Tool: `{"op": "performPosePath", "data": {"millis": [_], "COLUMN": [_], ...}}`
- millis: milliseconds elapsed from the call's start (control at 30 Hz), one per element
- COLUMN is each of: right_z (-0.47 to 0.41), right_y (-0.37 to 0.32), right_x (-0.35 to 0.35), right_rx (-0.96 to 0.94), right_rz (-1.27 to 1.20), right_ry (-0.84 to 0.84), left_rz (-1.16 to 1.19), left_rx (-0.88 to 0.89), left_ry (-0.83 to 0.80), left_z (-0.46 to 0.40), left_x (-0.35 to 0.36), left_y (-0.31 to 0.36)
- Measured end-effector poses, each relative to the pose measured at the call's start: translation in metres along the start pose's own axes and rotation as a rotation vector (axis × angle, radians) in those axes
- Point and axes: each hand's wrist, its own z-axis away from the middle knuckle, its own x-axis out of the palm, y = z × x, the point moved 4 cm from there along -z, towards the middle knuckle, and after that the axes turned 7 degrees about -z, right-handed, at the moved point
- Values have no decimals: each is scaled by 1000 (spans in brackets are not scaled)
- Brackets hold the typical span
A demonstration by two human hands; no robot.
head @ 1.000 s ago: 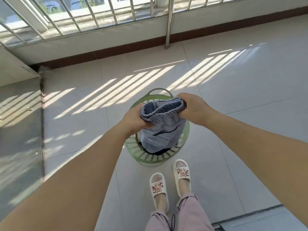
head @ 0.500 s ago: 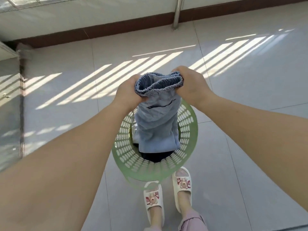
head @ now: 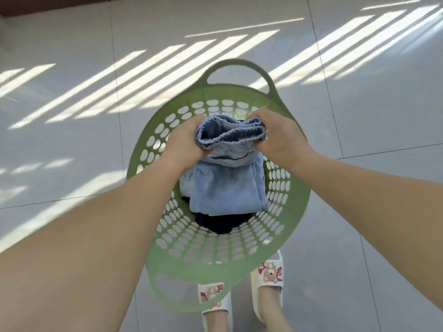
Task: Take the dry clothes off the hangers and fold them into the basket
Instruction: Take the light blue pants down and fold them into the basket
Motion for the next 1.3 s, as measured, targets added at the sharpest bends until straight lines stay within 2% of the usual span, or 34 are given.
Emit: {"op": "performPosePath", "data": {"millis": [200,400,467,533,633,833,967,1167,1300], "right_z": [9,20,17,7,-14,-41,-38,-13,8], "right_y": [36,51,46,37,18,-27,-32,6,39], "right_x": [40,56,53,43,19,-27,-29,17,60], "right_rx": [51,93,108,83,2,-280,-373,-281,-184], "right_rz": [8,42,51,57,17,-22,30,76,157], "right_ry": [-122,-399,-443,-378,-164,247,350,162,-81], "left_rz": [-2,-87,-67,-17,29,144,75,-34,-139], "left_rx": [-46,-89,-100,-111,-88,120,206,197,205], "left_ry": [-91,-382,-409,-332,-120,287,363,88,-146], "left_z": [8,26,23,13,-8,-33,-33,-9,10], "left_x": [45,66,63,53,28,-26,-34,13,58], "left_y": [-37,-52,-51,-46,-32,11,13,-23,-59]}}
